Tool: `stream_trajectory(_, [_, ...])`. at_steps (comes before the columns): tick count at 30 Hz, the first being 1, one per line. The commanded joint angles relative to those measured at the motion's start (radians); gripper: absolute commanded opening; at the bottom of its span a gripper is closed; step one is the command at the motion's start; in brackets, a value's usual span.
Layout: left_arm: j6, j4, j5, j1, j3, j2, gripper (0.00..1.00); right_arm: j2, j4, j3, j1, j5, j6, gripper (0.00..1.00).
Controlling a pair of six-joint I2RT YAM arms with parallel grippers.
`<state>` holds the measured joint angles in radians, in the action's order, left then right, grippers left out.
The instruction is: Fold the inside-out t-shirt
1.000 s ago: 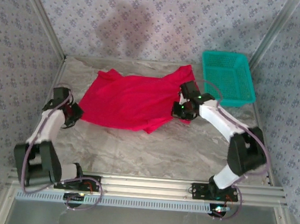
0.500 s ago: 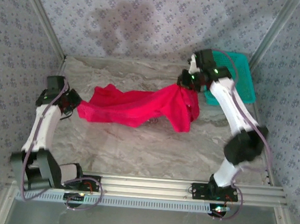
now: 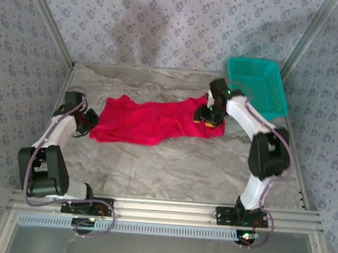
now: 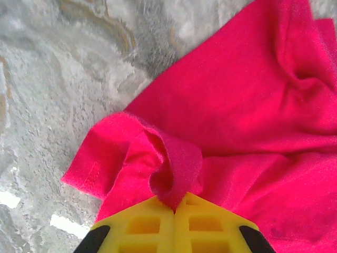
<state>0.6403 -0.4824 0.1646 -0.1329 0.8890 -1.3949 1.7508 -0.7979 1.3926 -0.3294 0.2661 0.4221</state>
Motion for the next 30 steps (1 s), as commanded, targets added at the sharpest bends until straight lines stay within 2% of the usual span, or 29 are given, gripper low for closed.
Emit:
stream_trajectory(1, [0.000, 0.040, 0.033, 0.014, -0.033, 0.024, 0.00, -0.124, 0.318, -0.247, 0.003, 0.010, 0.127, 0.57])
stream_trajectory(5, [-0.007, 0.034, 0.039, 0.023, -0.049, 0.010, 0.00, -0.144, 0.417, -0.352, 0.017, 0.009, 0.171, 0.56])
stream_trajectory(8, [-0.002, 0.031, 0.038, 0.025, -0.069, 0.024, 0.00, -0.117, 0.409, -0.353, 0.024, 0.002, 0.150, 0.57])
stream_trajectory(13, [0.004, 0.039, 0.030, 0.026, -0.096, 0.060, 0.00, -0.096, 0.430, -0.389, 0.030, 0.001, 0.126, 0.64])
stream_trajectory(22, [-0.017, 0.009, 0.017, 0.027, -0.058, 0.042, 0.00, -0.086, 0.432, -0.414, 0.035, -0.002, 0.093, 0.72])
stream_trajectory(30, [-0.030, -0.016, -0.002, 0.023, -0.039, 0.044, 0.00, -0.088, 0.426, -0.436, 0.043, -0.005, 0.064, 0.74])
